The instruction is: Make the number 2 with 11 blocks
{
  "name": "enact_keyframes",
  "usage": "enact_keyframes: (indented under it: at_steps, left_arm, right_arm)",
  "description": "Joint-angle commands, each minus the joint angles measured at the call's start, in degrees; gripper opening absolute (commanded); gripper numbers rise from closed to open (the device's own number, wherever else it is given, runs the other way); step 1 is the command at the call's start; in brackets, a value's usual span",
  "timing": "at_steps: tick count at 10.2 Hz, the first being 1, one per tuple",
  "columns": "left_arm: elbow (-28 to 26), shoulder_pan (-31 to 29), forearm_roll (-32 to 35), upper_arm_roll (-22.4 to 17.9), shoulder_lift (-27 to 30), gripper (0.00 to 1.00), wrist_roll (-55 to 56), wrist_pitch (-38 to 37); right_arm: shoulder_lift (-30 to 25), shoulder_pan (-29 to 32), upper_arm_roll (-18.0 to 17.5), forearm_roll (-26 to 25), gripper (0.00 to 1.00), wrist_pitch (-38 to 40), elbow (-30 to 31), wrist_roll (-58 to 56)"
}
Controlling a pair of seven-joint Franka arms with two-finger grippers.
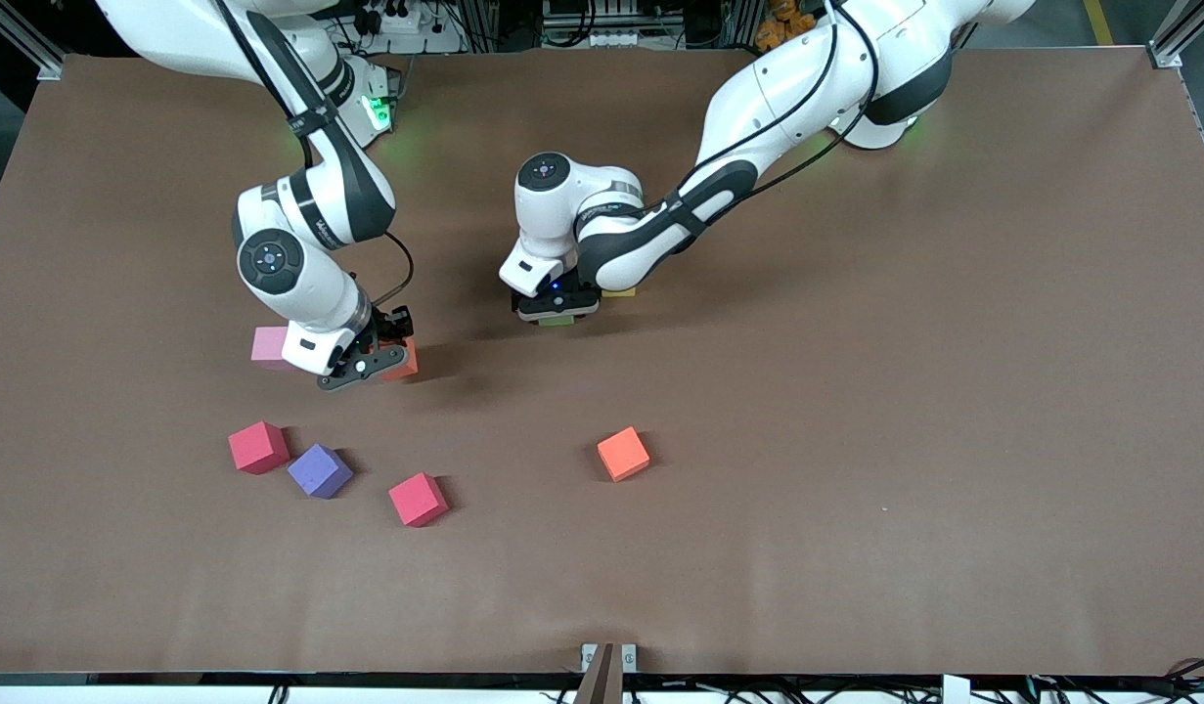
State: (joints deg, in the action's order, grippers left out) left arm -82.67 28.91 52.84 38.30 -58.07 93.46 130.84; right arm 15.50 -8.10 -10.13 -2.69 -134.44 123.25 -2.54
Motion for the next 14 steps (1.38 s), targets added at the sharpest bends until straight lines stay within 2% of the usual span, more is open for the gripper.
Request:
enact_keyframes:
  at_steps: [1,10,14]
  left_arm:
    - [0.2,-0.1,1.0,0.1,0.5,1.00,-2.4,-0.6]
    - [2.8,0.1,0.8,0.9,0.4,1.00,-2.7,-0.5]
    - [2.9,-0.1,0.8,1.2,0.4,1.00,-2.7,-0.5]
  right_arm:
    - [-0.6,0.2,-0.2,-0.7,0.00,0.8,-0.4,0.0]
    - [-0.5,-0.3,-0.7,-0.1,0.00,0.8,-2.0,1.0]
    - [-0.1,-1.2,-2.0,0.1,0.00,0.8,-3.4,4.6]
